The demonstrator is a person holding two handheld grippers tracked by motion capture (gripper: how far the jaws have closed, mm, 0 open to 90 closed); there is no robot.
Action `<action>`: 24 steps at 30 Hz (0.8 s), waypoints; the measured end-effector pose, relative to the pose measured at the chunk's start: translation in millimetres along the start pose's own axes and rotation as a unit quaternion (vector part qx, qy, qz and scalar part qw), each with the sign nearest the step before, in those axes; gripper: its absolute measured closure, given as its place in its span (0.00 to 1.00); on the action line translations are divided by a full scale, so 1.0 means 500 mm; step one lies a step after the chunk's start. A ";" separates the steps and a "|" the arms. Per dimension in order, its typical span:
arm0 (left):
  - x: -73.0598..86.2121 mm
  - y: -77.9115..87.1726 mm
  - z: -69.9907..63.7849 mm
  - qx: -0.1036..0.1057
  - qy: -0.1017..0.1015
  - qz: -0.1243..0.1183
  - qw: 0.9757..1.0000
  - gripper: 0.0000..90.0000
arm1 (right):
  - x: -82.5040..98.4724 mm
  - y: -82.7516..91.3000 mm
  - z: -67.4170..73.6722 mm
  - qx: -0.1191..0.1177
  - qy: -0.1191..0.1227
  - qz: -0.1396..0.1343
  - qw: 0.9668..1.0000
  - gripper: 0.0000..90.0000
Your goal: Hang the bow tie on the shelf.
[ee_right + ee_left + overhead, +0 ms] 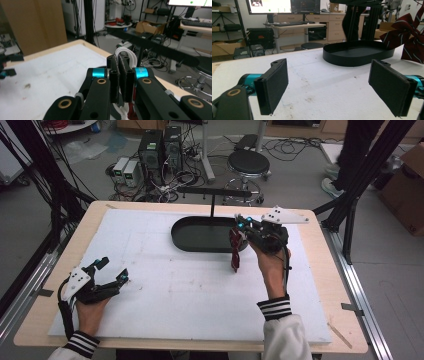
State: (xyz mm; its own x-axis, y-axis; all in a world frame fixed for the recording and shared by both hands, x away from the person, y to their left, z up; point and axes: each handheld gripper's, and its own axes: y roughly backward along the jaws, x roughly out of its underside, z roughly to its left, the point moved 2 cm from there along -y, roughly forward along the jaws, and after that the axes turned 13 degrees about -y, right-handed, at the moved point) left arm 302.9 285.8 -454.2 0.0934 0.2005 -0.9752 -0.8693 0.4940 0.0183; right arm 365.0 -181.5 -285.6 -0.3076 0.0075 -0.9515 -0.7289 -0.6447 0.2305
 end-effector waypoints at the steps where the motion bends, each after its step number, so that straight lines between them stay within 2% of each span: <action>1: 0.000 0.000 0.000 0.000 0.000 0.000 1.000 0.18 | -0.005 -0.002 0.000 0.000 -0.001 -0.003 1.000 0.97; 9: 0.000 0.000 0.000 0.000 0.000 0.000 1.000 0.18 | -0.039 -0.032 -0.006 0.013 -0.014 -0.023 1.000 0.97; 16: 0.000 0.000 0.000 0.000 0.003 -0.001 1.000 0.18 | -0.065 -0.056 -0.015 0.040 -0.020 -0.043 0.998 0.97; 24: 0.000 0.000 0.001 0.000 0.002 0.000 1.000 0.18 | -0.070 -0.094 -0.029 0.062 -0.036 -0.058 0.996 0.97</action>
State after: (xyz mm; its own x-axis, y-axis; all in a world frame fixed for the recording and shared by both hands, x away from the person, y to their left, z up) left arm 303.2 286.2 -454.2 0.0920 0.1963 -0.9762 -0.8688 0.4948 0.0176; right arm 419.0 -162.6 -266.1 -0.2577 0.1338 -0.9569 -0.8300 -0.5377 0.1483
